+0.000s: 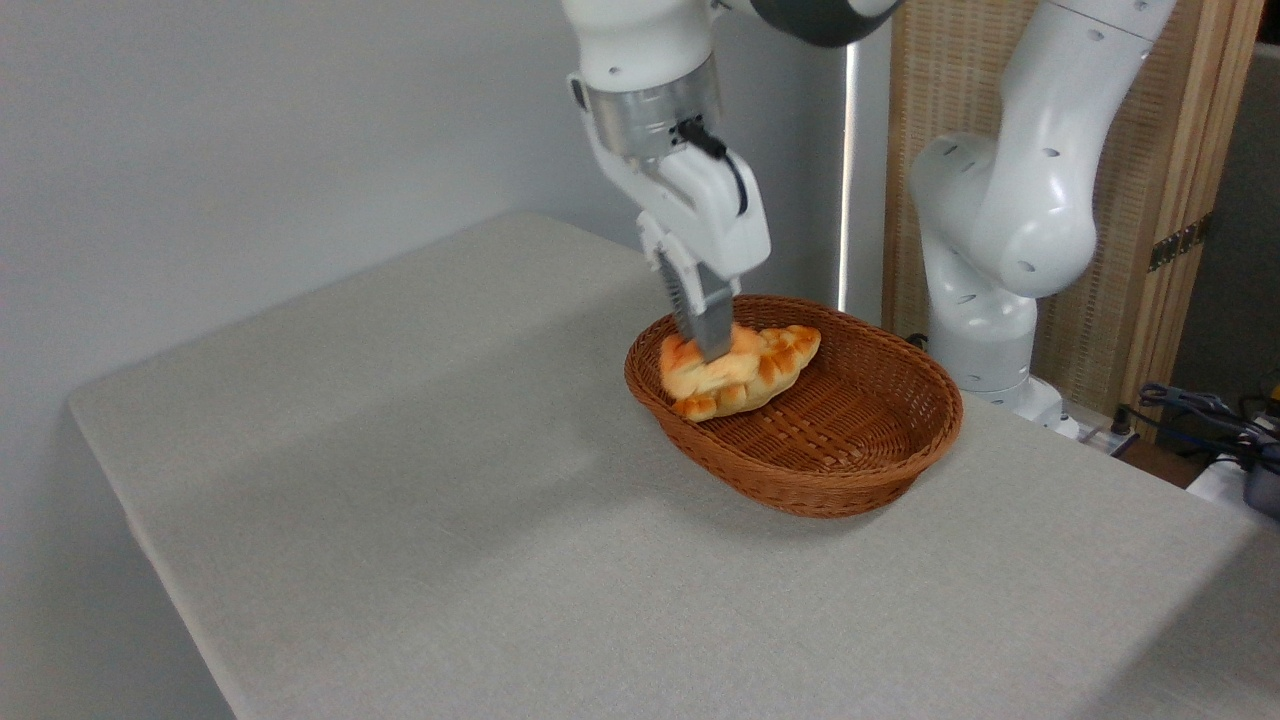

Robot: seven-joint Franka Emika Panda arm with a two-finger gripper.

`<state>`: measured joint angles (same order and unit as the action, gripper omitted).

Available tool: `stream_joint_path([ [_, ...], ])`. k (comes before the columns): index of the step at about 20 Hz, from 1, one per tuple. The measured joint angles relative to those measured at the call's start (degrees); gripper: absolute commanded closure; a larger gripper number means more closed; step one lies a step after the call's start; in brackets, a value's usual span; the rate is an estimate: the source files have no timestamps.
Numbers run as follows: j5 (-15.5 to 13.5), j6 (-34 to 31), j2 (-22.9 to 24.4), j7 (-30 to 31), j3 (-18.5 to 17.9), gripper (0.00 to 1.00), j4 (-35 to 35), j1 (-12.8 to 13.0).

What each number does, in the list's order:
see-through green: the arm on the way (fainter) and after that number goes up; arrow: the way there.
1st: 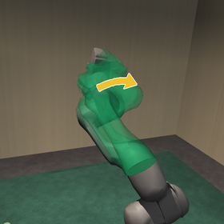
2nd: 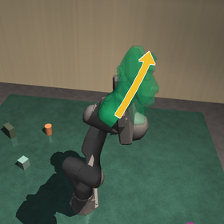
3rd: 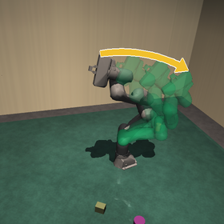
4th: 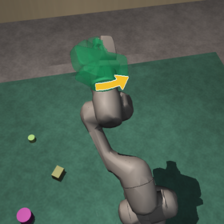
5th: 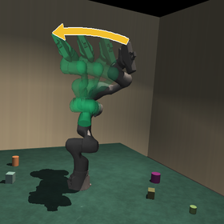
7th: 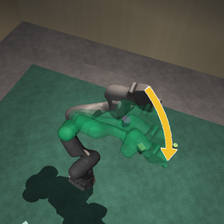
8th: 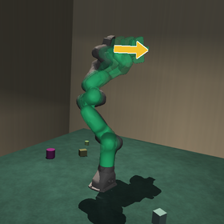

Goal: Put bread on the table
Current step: 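Lift the bun out of the basket and carry it beside the basket, then lower the held bun onto the table surface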

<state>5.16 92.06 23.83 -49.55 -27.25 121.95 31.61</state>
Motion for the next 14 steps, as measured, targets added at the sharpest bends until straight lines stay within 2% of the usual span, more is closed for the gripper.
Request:
stream_joint_path([
  [2, 0.0, 5.1, -3.3, -0.7, -7.0, 0.91, -2.1, 5.1],
  [3, 0.0, 8.6, -4.8, -0.9, -9.7, 0.91, -2.5, 6.8],
  [5, -0.8, 15.1, -7.8, -1.2, -14.4, 0.91, -2.5, 9.5],
  [6, -2.3, 18.0, -9.5, -1.5, -16.3, 0.88, -2.5, 10.3],
  [10, -6.9, 24.6, -17.1, -2.1, -18.0, 0.87, -2.7, 10.7],
  [14, -14.4, 25.9, -26.8, -2.1, -18.0, 0.82, -7.4, 10.7],
])
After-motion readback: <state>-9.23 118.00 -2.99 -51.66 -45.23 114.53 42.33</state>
